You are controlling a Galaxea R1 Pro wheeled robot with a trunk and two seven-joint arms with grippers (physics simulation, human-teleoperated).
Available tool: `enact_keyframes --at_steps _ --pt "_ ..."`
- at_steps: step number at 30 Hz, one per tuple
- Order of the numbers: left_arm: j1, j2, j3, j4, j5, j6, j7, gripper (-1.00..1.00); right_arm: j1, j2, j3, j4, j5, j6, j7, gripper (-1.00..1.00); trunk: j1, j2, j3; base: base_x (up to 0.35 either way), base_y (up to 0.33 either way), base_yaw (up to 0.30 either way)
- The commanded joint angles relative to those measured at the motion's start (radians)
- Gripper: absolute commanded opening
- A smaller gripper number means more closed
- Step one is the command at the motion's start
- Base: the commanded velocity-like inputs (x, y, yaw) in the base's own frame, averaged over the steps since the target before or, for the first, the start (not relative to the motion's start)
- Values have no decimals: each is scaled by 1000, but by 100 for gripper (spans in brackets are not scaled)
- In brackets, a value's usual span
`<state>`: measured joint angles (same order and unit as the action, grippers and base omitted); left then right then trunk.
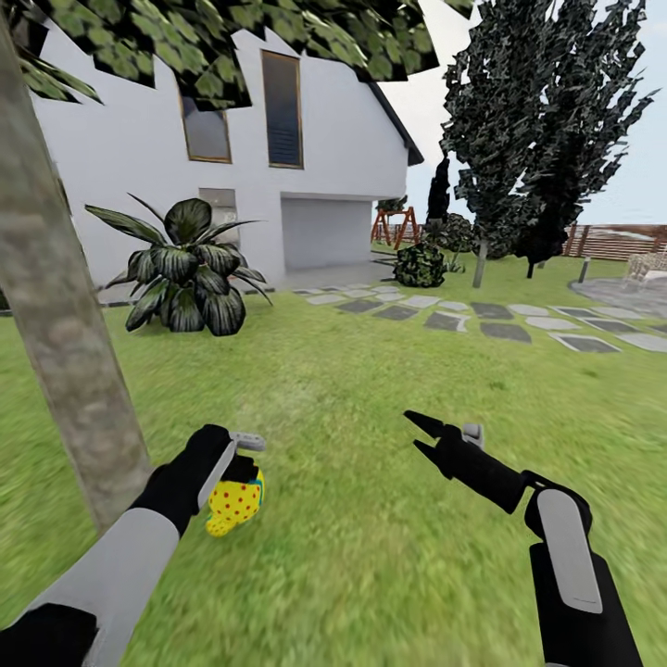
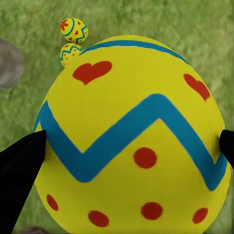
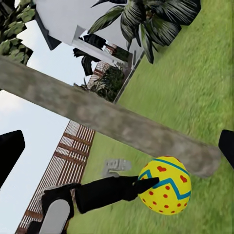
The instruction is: Take the three Easter eggs out of the wicker basket on the lawn in the garden, then place them on the lawn next to a single tree (choose any tree) so that all three eggs are next to the same tree and none are left in the basket.
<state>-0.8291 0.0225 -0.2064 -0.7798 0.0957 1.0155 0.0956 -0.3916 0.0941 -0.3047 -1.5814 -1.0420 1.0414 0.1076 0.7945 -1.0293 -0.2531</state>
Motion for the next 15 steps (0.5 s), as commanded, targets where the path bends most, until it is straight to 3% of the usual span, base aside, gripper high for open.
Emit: enact_keyframes --at_steps 1,8,15 --pt "-4 1 -5 9 11 1 10 -100 -1 1 -4 0 11 6 10 100 1 -1 -1 274 -201 100" --pt "-10 1 -4 26 9 -3 12 -100 -1 0 -5 0 11 6 9 100 1 -1 2 274 -201 203" --pt "-10 1 -4 26 7 -3 12 -100 -1 0 -6 0 11 6 10 100 1 -1 2 274 -201 25"
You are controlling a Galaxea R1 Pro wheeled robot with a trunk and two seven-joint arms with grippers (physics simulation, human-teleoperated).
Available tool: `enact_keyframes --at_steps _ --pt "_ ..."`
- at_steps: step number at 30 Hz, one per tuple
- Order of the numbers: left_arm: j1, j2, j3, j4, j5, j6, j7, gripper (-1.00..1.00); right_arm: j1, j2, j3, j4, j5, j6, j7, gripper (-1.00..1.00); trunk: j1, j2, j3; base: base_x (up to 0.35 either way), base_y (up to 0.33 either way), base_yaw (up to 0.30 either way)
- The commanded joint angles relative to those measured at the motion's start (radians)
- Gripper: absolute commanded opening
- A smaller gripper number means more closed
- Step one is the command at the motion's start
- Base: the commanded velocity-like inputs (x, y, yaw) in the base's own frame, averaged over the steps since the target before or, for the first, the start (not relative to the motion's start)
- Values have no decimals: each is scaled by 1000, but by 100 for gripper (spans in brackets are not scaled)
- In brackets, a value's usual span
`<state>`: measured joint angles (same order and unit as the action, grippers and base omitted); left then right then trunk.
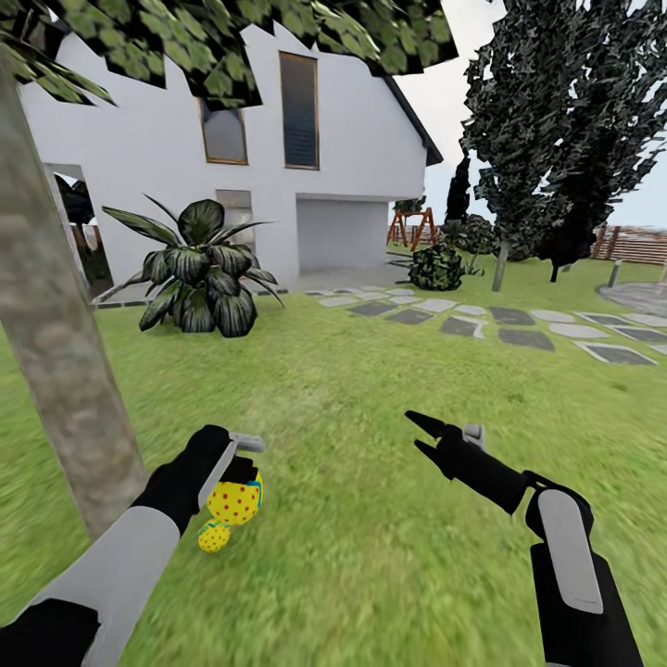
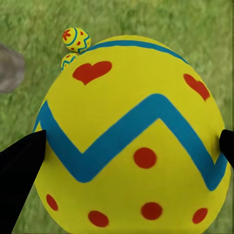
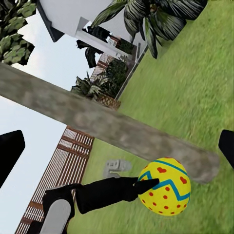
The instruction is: Take the three Easter eggs out of the wicker basket on the lawn in the garden, then place them on the lawn next to a single tree (choose any tree) so that all three eggs are next to the same tree and none are left in the basket.
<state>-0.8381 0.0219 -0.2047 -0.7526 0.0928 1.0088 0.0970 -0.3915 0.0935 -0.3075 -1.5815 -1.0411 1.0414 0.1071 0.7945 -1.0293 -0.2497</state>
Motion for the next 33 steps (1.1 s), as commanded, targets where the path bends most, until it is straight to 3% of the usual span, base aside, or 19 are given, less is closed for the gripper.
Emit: enact_keyframes --at_steps 1,8,33 --pt "-1 1 -5 -1 9 4 10 -100 -1 1 -3 0 10 6 10 100 1 -1 -1 274 -201 1" --pt "-1 1 -7 -2 3 4 12 -100 0 2 -2 0 10 6 11 100 1 -1 0 272 -204 86" --pt "-1 0 -8 -2 1 4 13 -100 2 2 -2 0 10 6 11 100 1 -1 15 234 -243 270"
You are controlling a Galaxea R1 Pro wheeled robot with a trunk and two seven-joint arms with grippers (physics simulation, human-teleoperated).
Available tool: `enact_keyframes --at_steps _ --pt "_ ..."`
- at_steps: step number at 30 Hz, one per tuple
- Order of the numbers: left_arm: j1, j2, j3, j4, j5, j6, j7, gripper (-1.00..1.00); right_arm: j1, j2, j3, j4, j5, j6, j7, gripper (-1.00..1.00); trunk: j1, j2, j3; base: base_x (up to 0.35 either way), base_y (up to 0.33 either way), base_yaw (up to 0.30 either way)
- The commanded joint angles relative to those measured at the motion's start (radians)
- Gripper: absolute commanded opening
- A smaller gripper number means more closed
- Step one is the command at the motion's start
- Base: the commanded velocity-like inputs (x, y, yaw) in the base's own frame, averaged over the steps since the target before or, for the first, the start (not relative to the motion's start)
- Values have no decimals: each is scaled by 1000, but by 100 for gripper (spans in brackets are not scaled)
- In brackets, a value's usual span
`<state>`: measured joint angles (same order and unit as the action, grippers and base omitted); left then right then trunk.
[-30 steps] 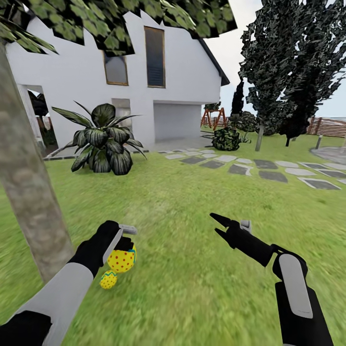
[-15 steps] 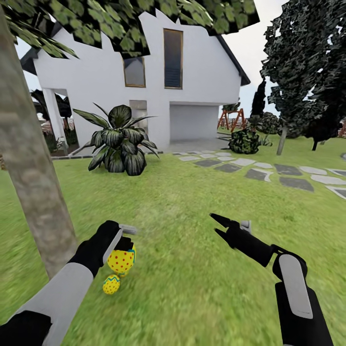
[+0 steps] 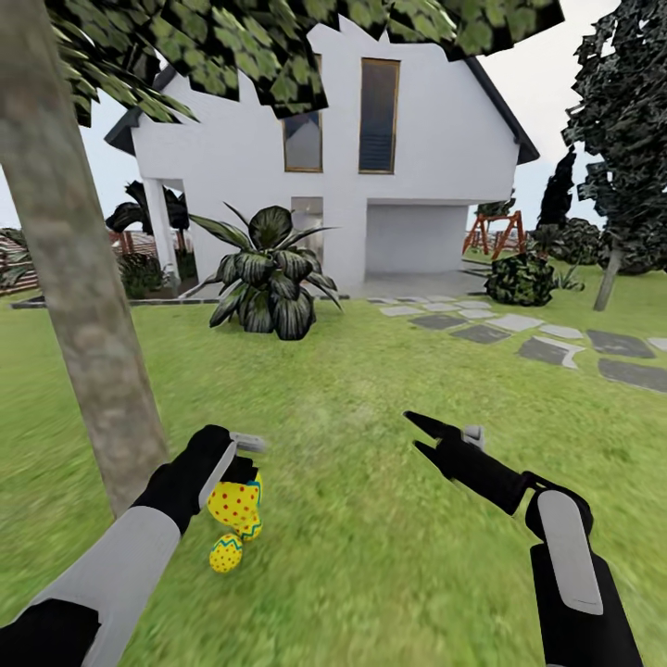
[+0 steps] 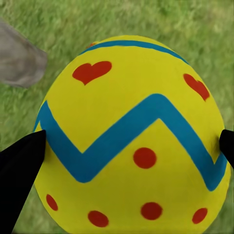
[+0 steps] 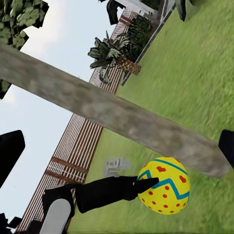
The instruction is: Take the three Easter eggs out of the wicker basket on the lawn in the garden, then place them on the lawn next to a single tree (choose any tree) so that all three eggs are next to the same tree and none are left in the basket.
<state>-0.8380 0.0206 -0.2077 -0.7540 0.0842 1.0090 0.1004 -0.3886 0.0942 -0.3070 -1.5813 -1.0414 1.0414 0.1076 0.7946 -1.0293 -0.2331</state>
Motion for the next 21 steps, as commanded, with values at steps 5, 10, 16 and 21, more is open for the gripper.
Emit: enact_keyframes --at_steps 5,10,16,21 --pt "-1 1 -6 0 9 3 10 -100 -1 1 -3 0 11 6 10 100 0 -1 2 213 -258 274" --pt "-1 1 -6 -1 8 5 17 -100 -1 1 -3 0 10 6 10 100 0 -1 5 199 -265 275" --pt "-1 1 -6 -1 9 6 24 -100 -1 1 -3 0 9 6 10 100 0 -1 8 156 -282 274" --pt "-1 1 -6 1 9 15 23 -100 -1 1 -2 0 8 6 10 100 0 -1 11 100 -250 274"
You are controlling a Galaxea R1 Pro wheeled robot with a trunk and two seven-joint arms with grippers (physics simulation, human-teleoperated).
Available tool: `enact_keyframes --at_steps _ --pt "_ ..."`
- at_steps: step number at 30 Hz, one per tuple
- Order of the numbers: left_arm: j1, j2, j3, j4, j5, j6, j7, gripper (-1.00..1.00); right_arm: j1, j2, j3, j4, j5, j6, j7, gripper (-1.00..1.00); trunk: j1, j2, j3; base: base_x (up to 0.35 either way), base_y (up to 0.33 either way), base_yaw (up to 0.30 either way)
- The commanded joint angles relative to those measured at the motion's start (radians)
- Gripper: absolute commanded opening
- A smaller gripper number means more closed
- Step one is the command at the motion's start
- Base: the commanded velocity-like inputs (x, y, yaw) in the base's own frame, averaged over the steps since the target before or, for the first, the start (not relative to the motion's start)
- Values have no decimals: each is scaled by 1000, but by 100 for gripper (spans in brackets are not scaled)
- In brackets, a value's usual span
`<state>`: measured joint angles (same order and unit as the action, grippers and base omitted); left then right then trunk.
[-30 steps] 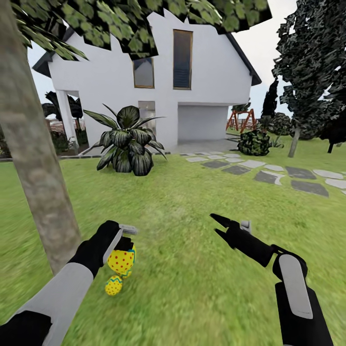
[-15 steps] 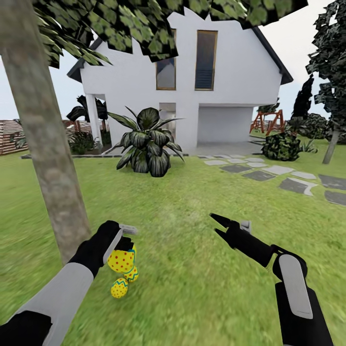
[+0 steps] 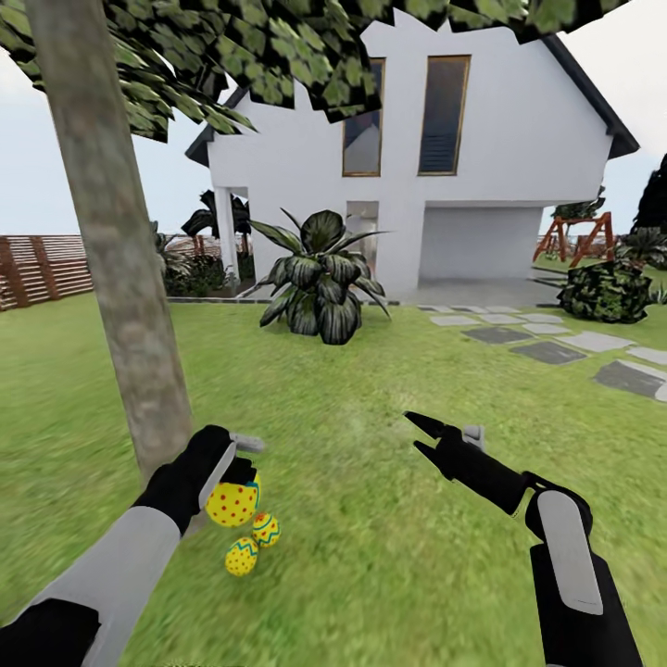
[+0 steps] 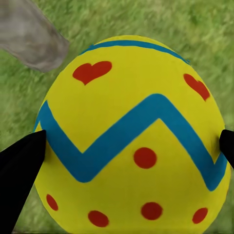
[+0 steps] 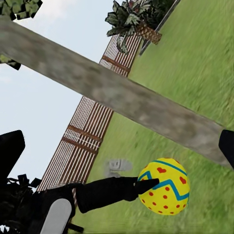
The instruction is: Take the three Easter eggs out of the wicker basket on the lawn in the garden, then place them on the lawn next to a single tree (choose any tree) so that all three eggs are next to the same tree and none are left in the basket.
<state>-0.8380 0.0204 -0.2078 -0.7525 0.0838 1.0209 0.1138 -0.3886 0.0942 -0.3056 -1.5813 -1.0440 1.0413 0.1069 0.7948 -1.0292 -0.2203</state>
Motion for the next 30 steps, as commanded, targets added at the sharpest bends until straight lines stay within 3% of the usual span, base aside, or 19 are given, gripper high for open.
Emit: enact_keyframes --at_steps 1,10,22,30 --pt "-1 1 -5 4 9 8 8 -100 -1 1 -3 0 10 6 10 100 0 -1 -1 40 -111 274" --pt "-1 -32 -7 78 10 19 6 -100 -1 2 -1 0 10 6 10 100 0 -1 5 0 -34 274" --pt "-2 -34 -7 87 8 19 10 -100 -1 2 -1 0 11 6 8 100 0 -1 12 -47 -69 274" --pt "-4 -34 -7 91 8 18 12 -100 -1 2 1 0 13 6 3 100 0 -1 17 6 -255 274"
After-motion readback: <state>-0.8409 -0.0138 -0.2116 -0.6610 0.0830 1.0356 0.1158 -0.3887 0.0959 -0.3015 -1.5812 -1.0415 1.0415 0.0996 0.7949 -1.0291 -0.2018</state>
